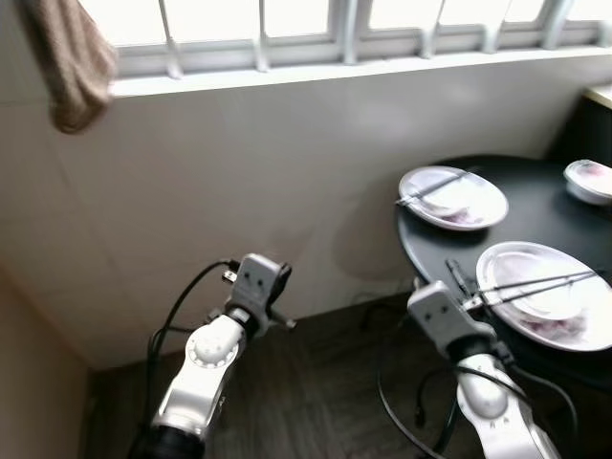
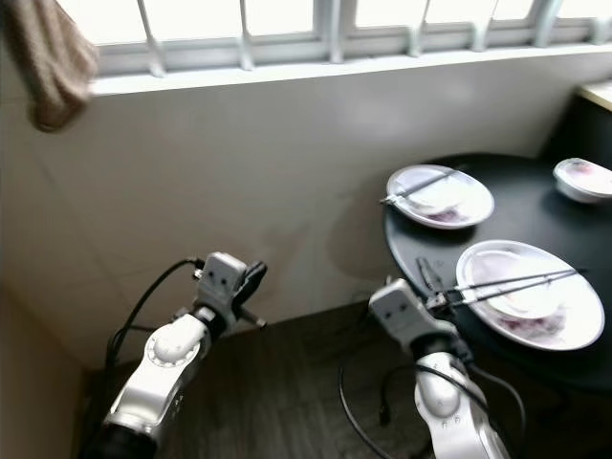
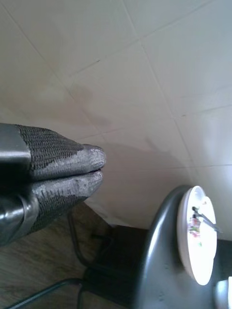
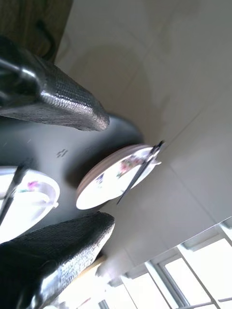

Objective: Kitchen organization

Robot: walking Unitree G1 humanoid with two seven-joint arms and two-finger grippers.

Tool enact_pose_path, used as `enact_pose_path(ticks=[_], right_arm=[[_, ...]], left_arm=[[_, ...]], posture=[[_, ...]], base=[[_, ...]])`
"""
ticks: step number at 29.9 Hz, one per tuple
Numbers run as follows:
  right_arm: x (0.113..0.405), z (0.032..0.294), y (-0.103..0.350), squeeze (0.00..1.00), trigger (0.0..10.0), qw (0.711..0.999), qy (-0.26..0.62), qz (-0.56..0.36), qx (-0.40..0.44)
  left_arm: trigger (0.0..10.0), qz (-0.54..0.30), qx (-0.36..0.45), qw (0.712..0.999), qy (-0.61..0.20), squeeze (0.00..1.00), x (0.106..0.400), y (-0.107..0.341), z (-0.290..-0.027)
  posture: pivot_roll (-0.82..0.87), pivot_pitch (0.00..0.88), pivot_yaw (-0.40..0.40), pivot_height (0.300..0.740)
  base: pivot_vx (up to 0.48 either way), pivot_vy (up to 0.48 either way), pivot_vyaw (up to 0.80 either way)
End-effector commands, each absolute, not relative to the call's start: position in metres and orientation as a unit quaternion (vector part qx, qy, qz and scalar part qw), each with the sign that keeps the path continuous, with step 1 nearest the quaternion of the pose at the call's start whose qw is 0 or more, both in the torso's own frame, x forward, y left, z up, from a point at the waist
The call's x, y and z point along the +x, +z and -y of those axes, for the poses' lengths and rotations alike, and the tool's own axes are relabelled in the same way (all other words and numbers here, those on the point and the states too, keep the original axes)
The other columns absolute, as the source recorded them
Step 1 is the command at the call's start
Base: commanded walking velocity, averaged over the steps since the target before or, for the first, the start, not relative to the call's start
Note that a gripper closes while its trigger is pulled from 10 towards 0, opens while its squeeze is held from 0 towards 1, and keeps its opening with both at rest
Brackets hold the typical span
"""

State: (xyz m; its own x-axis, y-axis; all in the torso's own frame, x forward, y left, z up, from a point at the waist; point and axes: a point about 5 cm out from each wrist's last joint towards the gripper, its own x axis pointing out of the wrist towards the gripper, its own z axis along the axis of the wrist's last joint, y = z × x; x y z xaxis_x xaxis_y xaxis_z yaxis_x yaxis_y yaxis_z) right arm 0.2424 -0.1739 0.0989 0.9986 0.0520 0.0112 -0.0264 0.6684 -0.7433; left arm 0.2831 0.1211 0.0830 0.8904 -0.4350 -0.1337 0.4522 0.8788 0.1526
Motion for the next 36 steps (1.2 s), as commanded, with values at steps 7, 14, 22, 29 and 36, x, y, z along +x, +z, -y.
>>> enact_pose_path(ticks=[7,14,22,29,36], right_arm=[[0.245,0.177,0.096,0.00,10.0,0.908,0.025,0.000,-0.418],[0.245,0.176,0.096,0.00,10.0,0.907,0.025,-0.001,-0.420],[0.244,0.173,0.094,0.00,10.0,0.902,0.041,0.000,-0.429],[0.241,0.159,0.092,0.00,10.0,0.894,0.109,0.018,-0.434],[0.236,0.149,0.093,0.00,10.0,0.886,0.167,0.021,-0.432]], left_arm=[[10.0,-0.054,0.096,0.966,-0.232,0.00,0.284,0.083,-0.118],[10.0,-0.052,0.097,0.966,-0.233,0.00,0.285,0.083,-0.118],[10.0,-0.052,0.092,0.968,-0.229,0.00,0.285,0.082,-0.119],[10.0,-0.057,0.092,0.967,-0.229,0.00,0.285,0.081,-0.120],[10.0,-0.062,0.092,0.967,-0.230,0.00,0.286,0.078,-0.119]], posture=[[0.03,0.000,-0.008,0.740],[0.03,0.000,-0.007,0.740],[0.03,0.000,-0.006,0.740],[0.03,0.000,-0.003,0.740],[0.04,0.000,-0.006,0.740]], base=[[0.000,0.000,0.00],[0.000,-0.310,0.00],[0.000,-0.053,0.00],[0.000,0.000,0.00],[0.000,0.000,0.00]])
